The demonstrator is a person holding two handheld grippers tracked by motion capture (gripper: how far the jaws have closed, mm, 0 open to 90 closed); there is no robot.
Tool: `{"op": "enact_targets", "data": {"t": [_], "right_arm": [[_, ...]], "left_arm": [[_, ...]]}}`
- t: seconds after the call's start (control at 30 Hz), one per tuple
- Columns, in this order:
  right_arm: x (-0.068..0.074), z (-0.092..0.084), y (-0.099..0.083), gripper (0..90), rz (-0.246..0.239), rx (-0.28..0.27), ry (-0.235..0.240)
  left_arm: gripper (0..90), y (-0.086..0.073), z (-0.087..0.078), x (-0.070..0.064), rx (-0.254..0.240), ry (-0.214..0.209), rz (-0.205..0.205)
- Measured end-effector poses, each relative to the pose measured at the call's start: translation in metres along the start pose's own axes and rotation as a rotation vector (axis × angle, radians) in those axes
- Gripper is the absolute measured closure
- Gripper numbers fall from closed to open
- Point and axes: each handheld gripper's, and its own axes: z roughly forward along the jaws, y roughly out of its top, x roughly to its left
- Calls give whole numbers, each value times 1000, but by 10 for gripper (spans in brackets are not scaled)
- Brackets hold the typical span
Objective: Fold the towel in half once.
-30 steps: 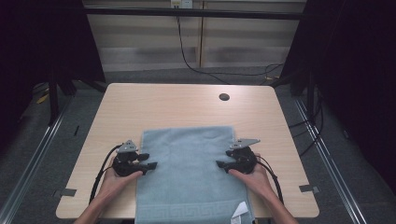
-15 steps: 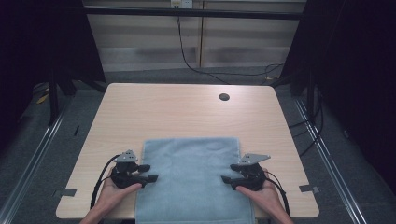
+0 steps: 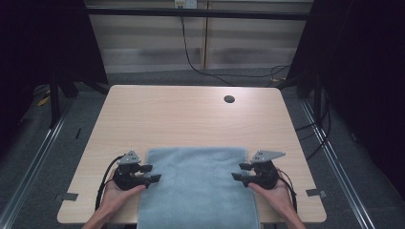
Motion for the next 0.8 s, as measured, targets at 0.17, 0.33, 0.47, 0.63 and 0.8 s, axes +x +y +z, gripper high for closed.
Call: {"op": "enact_targets", "data": {"t": [0.17,0.33,0.47,0.63,0.8], "right_arm": [[-35,8,15,492,23,5,-47],[-59,20,30,428,54,15,-84],[-69,35,37,413,53,43,-81],[-73,50,34,455,54,84,-68],[-71,52,32,626,54,94,-40]], "left_arm": [[433,-1,0,-2,10,10,33],[433,-2,0,-2,8,12,33],[437,-1,-1,-1,7,3,29],[442,2,-1,7,-11,-14,-3],[403,22,-6,25,-71,41,-27]]}}
